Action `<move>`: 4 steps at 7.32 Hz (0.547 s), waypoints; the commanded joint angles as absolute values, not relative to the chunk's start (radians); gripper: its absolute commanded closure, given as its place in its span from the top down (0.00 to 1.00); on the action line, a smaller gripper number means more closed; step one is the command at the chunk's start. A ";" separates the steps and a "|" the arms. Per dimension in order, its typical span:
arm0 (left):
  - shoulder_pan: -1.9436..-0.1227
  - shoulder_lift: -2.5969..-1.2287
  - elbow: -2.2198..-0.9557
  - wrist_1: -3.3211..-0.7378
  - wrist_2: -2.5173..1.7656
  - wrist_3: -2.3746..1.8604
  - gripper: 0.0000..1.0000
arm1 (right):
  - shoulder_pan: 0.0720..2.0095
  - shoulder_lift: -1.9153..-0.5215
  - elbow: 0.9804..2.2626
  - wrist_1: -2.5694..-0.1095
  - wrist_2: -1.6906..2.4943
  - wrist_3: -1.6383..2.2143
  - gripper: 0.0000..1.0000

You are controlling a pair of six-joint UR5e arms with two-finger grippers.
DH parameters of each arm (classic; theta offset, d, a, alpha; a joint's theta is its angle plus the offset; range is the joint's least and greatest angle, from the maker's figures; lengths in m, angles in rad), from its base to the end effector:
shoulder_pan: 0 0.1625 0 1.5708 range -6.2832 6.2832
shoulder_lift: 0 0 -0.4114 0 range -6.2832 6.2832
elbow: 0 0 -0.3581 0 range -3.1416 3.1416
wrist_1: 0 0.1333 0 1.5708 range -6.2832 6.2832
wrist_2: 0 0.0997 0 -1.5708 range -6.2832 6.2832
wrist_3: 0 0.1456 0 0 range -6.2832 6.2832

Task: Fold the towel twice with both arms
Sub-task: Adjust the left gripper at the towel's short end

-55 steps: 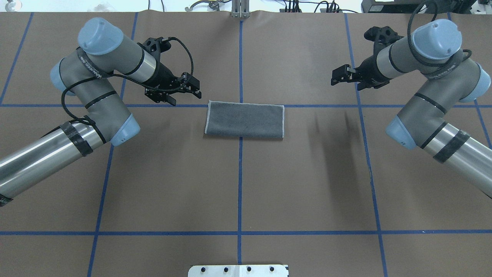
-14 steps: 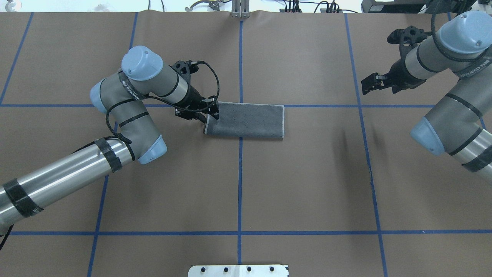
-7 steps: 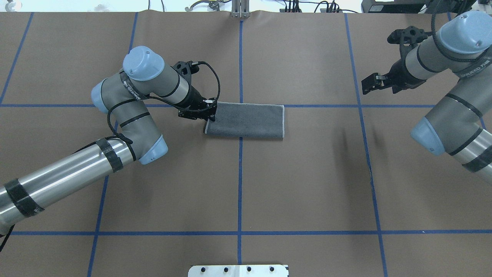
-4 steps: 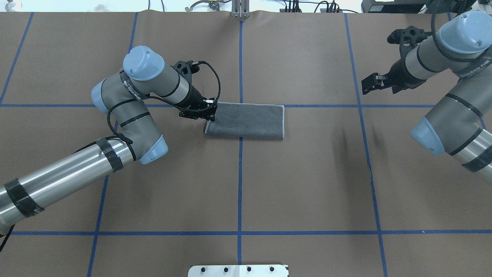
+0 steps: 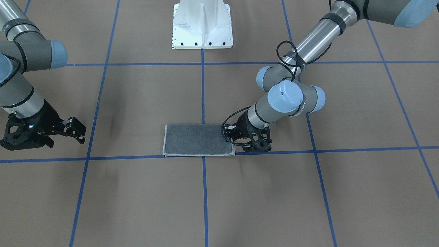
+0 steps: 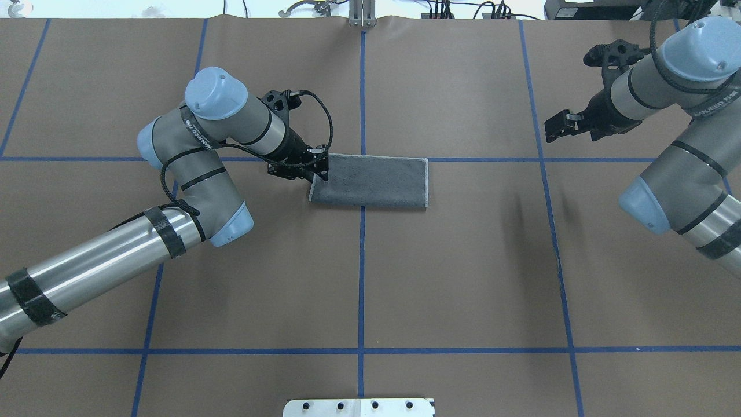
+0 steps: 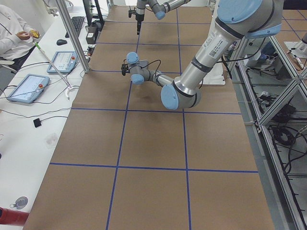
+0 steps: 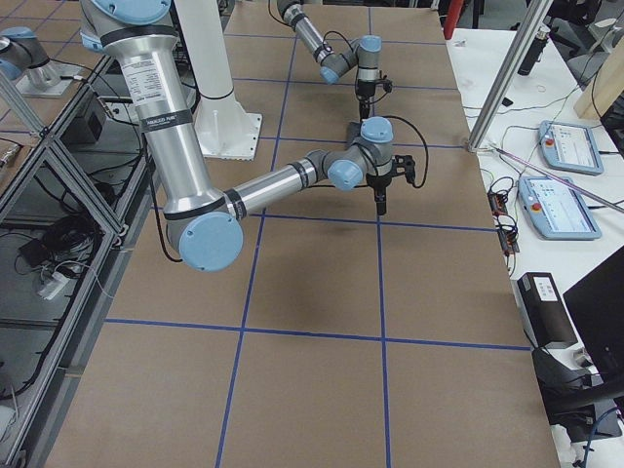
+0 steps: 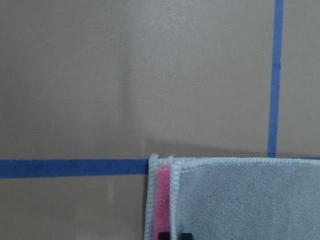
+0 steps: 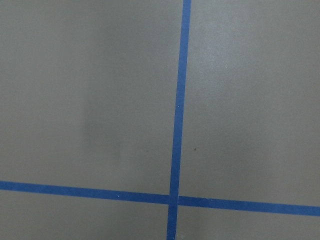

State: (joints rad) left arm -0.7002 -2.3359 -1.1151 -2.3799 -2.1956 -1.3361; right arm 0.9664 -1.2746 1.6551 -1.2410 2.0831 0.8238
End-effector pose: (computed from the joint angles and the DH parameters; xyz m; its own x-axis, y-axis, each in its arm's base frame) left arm 0.5623 -0.5367 0.3121 0.3530 -0.0508 -0.9342 0.0393 0.9984 -0.0395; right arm -0.2962 -0.5379 0.4542 0.6800 -0.0575 0.7309 -0.1002 0.9803 0.1703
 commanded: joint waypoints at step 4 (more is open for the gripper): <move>-0.707 -2.245 -1.240 -2.382 -2.200 -1.469 0.85 | 0.968 -1.275 1.658 -1.241 2.083 0.828 0.98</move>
State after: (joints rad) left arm -0.7070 -2.2918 -1.1825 -2.3796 -2.1995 -1.4014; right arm 0.9667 -1.2737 1.6567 -1.2410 2.0825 0.8247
